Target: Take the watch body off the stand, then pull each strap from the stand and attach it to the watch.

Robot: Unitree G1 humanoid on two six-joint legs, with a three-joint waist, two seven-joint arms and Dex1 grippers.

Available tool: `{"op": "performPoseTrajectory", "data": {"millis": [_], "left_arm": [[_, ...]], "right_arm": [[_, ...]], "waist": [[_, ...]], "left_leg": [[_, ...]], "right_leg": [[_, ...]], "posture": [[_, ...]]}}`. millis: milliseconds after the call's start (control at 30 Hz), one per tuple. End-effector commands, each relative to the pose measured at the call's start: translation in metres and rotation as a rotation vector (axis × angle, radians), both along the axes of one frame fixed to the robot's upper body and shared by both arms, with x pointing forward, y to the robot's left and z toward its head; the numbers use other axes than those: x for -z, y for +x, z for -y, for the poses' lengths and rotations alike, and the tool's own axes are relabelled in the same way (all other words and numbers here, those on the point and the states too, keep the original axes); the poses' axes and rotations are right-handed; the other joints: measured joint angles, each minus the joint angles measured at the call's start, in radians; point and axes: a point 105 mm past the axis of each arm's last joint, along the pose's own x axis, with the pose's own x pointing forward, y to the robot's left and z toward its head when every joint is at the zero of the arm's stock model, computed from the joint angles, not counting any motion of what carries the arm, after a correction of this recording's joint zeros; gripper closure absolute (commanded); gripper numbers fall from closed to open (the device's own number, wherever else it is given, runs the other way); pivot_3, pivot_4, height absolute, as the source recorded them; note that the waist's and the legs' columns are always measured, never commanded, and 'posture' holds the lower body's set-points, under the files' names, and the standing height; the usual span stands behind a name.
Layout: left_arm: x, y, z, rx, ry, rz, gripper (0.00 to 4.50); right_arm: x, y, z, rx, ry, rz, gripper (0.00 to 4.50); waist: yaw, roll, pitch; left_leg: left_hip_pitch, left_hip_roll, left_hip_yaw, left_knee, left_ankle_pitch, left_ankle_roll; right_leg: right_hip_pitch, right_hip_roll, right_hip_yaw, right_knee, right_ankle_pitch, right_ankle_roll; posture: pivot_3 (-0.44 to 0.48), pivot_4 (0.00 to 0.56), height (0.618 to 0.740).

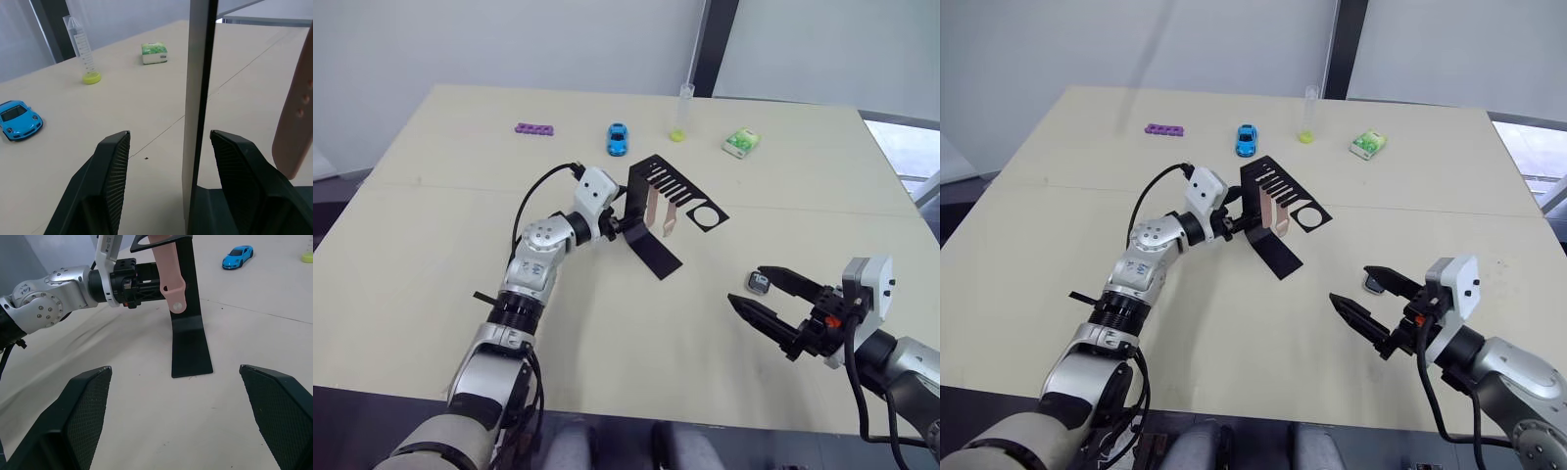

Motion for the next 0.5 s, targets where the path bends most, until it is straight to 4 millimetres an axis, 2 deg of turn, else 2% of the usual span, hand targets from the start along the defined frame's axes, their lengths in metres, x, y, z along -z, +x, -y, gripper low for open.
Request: {"op": "performPoseTrajectory", "data": {"millis": [33, 167, 500], "left_arm": [[-0.014, 0.003, 0.0, 0.012, -0.001, 0.057, 2.55], [-0.013, 0.003, 0.002, 0.016, -0.01, 0.062, 4.46], [-0.013, -0.011, 0.014, 0.02, -0.052, 0.063, 4.46]], "right_arm": [[-0.009, -0.004, -0.006, -0.01, -0.004, 0.057, 0.0], [-0.01, -0.004, -0.006, -0.004, -0.005, 0.063, 0.0], [-0.012, -0.004, -0.009, -0.002, -0.013, 0.074, 0.0]], "waist": [[0.001, 0.0, 0.0], [0.001, 0.0, 0.0], [0.001, -0.001, -0.001]], "left_leg": [[0.0, 0.0, 0.0, 0.0, 0.0, 0.0], [0.0, 0.0, 0.0, 0.0, 0.0, 0.0], [0.0, 0.0, 0.0, 0.002, 0.0, 0.0]], "right_leg": [[0.0, 0.0, 0.0, 0.0, 0.0, 0.0], [0.0, 0.0, 0.0, 0.001, 0.0, 0.0], [0.0, 0.0, 0.0, 0.004, 0.0, 0.0]], "posture": [[0.0, 0.15, 0.74], [0.0, 0.15, 0.74], [0.0, 0.15, 0.74]]}}
